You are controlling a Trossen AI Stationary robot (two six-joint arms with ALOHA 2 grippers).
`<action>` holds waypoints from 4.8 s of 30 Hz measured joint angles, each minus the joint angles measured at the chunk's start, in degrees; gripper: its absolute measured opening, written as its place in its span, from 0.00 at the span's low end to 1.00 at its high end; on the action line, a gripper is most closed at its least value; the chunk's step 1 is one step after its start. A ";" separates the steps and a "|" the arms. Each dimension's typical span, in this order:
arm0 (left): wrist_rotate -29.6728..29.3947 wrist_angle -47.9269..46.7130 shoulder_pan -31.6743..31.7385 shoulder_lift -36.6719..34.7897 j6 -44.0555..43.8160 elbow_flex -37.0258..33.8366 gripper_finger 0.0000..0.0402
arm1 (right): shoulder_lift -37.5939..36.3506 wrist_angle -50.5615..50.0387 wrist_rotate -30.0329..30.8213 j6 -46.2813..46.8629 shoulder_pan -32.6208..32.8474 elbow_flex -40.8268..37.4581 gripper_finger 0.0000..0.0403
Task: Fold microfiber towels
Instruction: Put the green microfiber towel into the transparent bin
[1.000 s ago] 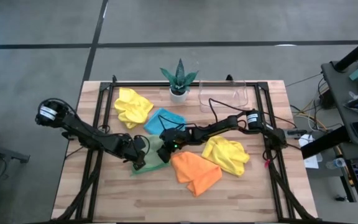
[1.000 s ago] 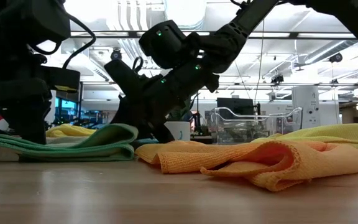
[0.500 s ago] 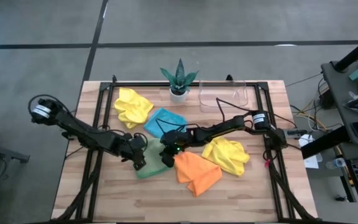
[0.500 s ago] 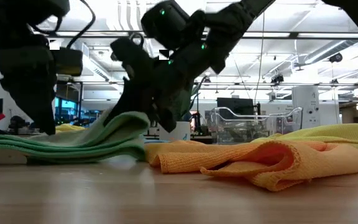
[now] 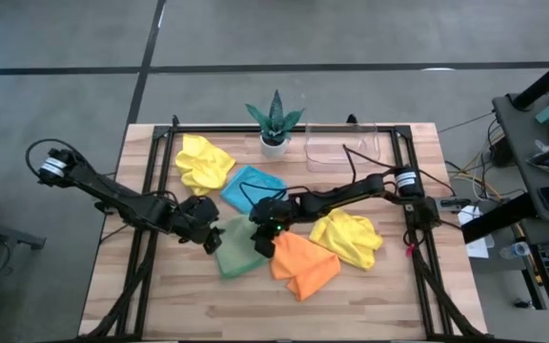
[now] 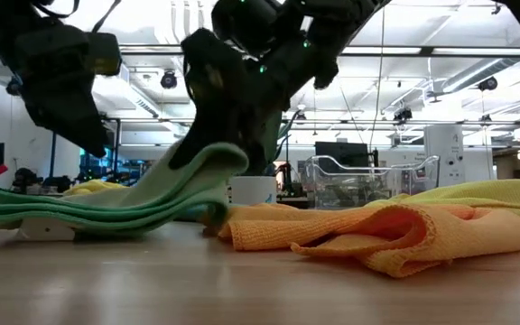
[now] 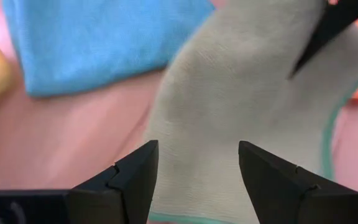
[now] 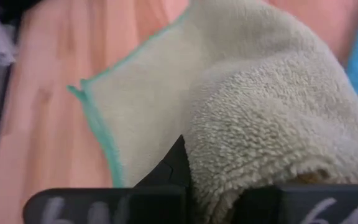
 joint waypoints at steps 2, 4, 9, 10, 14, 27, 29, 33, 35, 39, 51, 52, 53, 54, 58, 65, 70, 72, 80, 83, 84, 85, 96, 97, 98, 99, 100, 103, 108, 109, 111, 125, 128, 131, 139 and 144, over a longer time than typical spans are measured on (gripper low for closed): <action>-1.11 -0.18 0.00 -0.08 0.28 0.00 0.52 | -1.64 -0.73 -0.62 -0.80 0.00 -0.01 0.03; -1.50 -0.14 0.00 -0.10 0.30 0.00 0.52 | -3.71 -1.62 -1.24 -1.36 -0.04 -0.01 0.03; -1.60 0.00 0.00 -0.01 0.32 0.00 0.52 | -9.33 -6.81 -1.49 -3.98 -0.37 -0.01 0.03; -1.64 -0.01 0.00 -0.01 0.60 0.00 0.52 | -10.50 -8.06 -1.50 -4.37 -0.44 -0.01 0.03; -2.67 0.05 0.00 -0.01 0.71 0.00 0.52 | -15.52 -12.97 -1.67 -5.64 -1.50 -0.01 0.03; -2.98 0.23 0.00 -0.01 1.33 0.00 0.52 | -35.12 -32.28 -1.39 -6.82 -11.33 -0.01 0.03; -2.98 0.25 0.00 -0.01 1.77 0.00 0.52 | -37.83 -33.95 -1.09 -6.61 -13.88 -0.01 0.03; -2.98 0.27 0.00 -0.01 2.21 0.00 0.52 | -41.93 -37.66 1.87 -7.09 -19.29 -0.01 0.03; -3.29 0.25 0.02 -0.01 2.22 -0.01 0.52 | -43.22 -40.38 2.64 -8.15 -22.85 -0.01 0.03; -4.31 0.27 0.02 -0.03 2.33 -0.02 0.52 | -44.49 -44.22 3.28 -10.56 -30.86 -0.01 0.03; -5.94 0.25 0.04 -0.03 2.59 -0.02 0.52 | -38.56 -44.58 0.99 -15.92 -50.81 -0.01 0.03; -5.96 0.27 0.04 -0.03 2.59 -0.02 0.52 | -37.56 -44.55 -0.98 -15.86 -51.69 -0.01 0.03; -6.03 0.27 0.04 -0.03 2.59 -0.02 0.52 | -36.55 -44.50 -3.29 -15.67 -52.41 -0.01 0.03; -6.20 0.26 0.04 -0.03 2.57 -0.02 0.52 | -35.59 -44.26 -5.54 -15.32 -52.90 -0.01 0.03; -7.52 0.27 0.04 -0.03 2.50 -0.02 0.52 | -32.97 -42.05 -12.95 -14.44 -53.29 -0.01 0.03; -7.57 0.25 0.04 -0.03 2.48 -0.04 0.52 | -32.40 -44.45 -11.59 -14.67 -53.57 -0.05 0.03; -7.60 0.27 0.04 -0.03 2.25 -0.04 0.52 | -31.11 -48.80 -5.42 -16.31 -53.57 -2.70 0.03; -7.61 0.29 0.04 -0.03 2.18 -0.04 0.52 | -30.28 -48.72 -4.29 -16.46 -53.57 -4.68 0.03; -12.61 0.50 0.08 -0.03 2.17 -0.04 0.52 | -27.38 -47.16 1.46 -17.94 -53.57 -7.75 0.03; -13.89 3.27 0.11 -0.03 2.15 -0.08 0.52 | -26.88 -47.16 3.39 -18.90 -53.57 -7.79 0.03; -14.07 4.71 0.11 -0.02 2.23 -0.09 0.52 | -26.84 -47.20 3.27 -19.03 -53.57 -7.79 0.03; -14.33 5.97 0.11 0.11 2.55 -0.09 0.52 | -26.88 -47.27 3.11 -19.22 -53.57 -7.78 0.03; -18.94 9.47 0.14 0.56 6.92 -0.09 0.52 | -31.79 -47.32 -3.18 -20.70 -53.16 -7.38 0.03; -19.21 9.48 0.15 0.56 6.79 -0.09 0.52 | -32.12 -47.35 -3.16 -20.50 -53.16 -7.38 0.03; -19.17 9.52 0.15 0.56 6.61 -0.09 0.52 | -32.42 -47.48 -3.16 -20.42 -53.16 -7.40 0.03; -18.78 9.63 0.15 0.56 6.04 -0.09 0.52 | -32.67 -47.70 -3.11 -20.50 -53.18 -7.38 0.03; -17.92 9.71 0.15 0.56 5.39 -0.09 0.52 | -32.91 -48.04 -3.11 -20.98 -53.18 -7.38 0.03; -17.43 9.73 0.13 0.56 5.20 -0.09 0.52 | -33.46 -47.95 -3.09 -21.55 -53.18 -7.68 0.03; -19.47 10.21 0.20 0.56 5.26 -0.14 0.52 | -33.53 -47.41 -2.97 -22.41 -53.18 -7.79 0.03; -19.58 10.59 0.20 0.56 5.25 -0.32 0.52 | -33.53 -47.35 -2.96 -22.49 -53.18 -7.79 0.03; -19.97 11.64 0.22 0.56 5.25 -1.10 0.52 | -33.53 -47.22 -2.96 -22.49 -53.18 -7.79 0.03; -22.02 16.34 0.22 0.64 5.27 -2.97 0.52 | -33.53 -46.65 -2.96 -23.10 -53.18 -7.79 0.03; -22.02 16.34 0.22 0.64 5.26 -2.97 0.52 | -33.53 -46.36 -2.98 -23.08 -53.18 -7.81 0.03; -22.09 16.34 0.22 0.64 5.27 -2.97 0.52 | -33.55 -46.21 -3.00 -23.05 -53.18 -7.81 0.03; -22.24 16.36 0.22 0.64 5.28 -2.97 0.52 | -33.55 -45.82 -3.10 -22.82 -53.18 -7.81 0.03; -22.40 16.38 0.22 0.64 5.67 -2.97 0.52 | -33.55 -45.84 -3.13 -22.41 -53.18 -7.81 0.03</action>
